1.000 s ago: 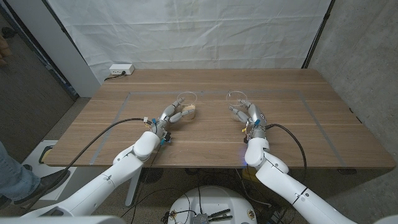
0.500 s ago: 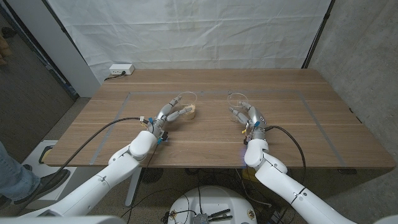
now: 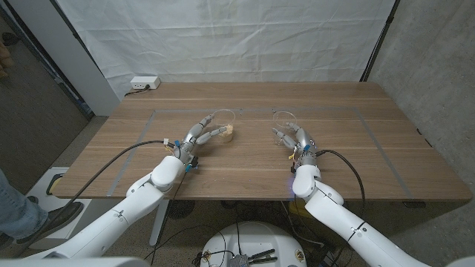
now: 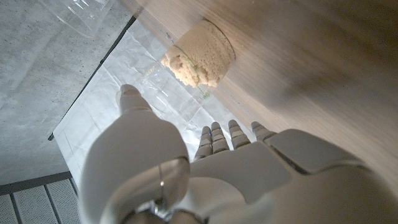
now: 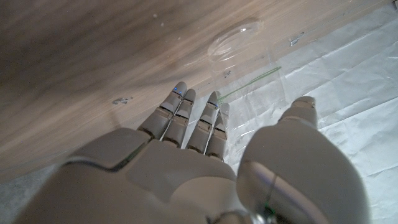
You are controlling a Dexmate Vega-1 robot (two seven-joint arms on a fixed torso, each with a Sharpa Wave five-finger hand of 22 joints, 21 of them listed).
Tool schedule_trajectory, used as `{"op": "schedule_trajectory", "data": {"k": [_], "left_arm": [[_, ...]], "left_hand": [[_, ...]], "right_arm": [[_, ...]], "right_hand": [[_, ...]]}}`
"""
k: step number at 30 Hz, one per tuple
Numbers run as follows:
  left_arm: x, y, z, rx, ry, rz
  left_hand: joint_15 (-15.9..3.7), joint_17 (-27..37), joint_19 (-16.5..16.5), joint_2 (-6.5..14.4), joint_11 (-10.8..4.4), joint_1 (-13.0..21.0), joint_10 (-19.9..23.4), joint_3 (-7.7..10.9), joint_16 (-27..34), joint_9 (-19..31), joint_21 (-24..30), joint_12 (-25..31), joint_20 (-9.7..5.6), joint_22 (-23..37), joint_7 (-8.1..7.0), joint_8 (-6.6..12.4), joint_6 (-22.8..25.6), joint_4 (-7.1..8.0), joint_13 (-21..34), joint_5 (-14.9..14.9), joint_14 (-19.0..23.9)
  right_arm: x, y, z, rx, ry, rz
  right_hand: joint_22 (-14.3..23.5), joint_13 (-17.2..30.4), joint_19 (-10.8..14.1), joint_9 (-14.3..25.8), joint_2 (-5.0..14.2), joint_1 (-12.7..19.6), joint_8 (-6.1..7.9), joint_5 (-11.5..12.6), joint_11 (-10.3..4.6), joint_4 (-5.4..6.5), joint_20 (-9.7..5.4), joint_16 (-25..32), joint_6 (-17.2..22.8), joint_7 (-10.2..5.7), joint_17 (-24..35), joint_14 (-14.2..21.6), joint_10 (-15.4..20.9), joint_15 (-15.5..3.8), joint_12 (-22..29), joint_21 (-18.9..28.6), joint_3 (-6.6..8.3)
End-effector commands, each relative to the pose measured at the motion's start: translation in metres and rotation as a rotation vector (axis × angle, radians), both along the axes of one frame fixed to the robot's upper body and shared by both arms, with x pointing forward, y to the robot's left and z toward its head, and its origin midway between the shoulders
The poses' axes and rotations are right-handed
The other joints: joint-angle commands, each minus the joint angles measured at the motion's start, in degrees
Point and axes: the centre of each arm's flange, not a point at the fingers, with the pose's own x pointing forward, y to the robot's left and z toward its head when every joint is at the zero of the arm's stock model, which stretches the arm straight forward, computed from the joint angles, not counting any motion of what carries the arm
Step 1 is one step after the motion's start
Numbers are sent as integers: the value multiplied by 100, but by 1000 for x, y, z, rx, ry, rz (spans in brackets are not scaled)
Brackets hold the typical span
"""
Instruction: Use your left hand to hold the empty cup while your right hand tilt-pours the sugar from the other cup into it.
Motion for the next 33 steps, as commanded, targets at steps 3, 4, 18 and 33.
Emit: {"op": "schedule_trajectory", "data": {"k": [3,4,18,33], "left_arm": [[-1,2,1,-14,3,-13],[-1,3,1,-15,3,-14],[2,1,1,-17,9,-23],[4,0,3,-17,13,-31]], "left_hand": [[10,8,-410,32,-5,10,-23,-46,35,15,20,45,42,10,5,49,-43,17,17,31,-21],[13,8,-411,32,-3,11,-25,-46,36,15,20,46,40,10,5,51,-44,17,17,31,-21],[17,7,-415,39,4,12,-15,-57,48,14,29,71,53,11,7,78,-29,21,17,32,-25],[17,8,-421,54,-4,-13,-20,-75,64,13,37,86,46,11,-9,107,13,42,16,29,-17]], "right_arm": [[2,-3,4,-31,25,20],[1,-3,5,-39,24,18],[-3,1,12,-71,-6,-2],[2,0,8,-72,30,4]], "right_hand": [[1,15,-202,0,-136,-247,-7,105,39,73,31,-30,-226,93,12,-214,-208,51,-1,-50,-182],[0,15,-236,-2,-170,-300,-9,122,56,90,49,-29,-272,108,12,-257,-254,70,-3,-57,-216],[-6,17,-388,-7,-272,-456,-4,211,126,142,88,-20,-452,161,13,-421,-450,128,-7,-78,-327],[-9,17,-418,-9,-295,-488,7,264,129,152,96,-5,-510,158,10,-453,-511,130,4,-70,-359]]}}
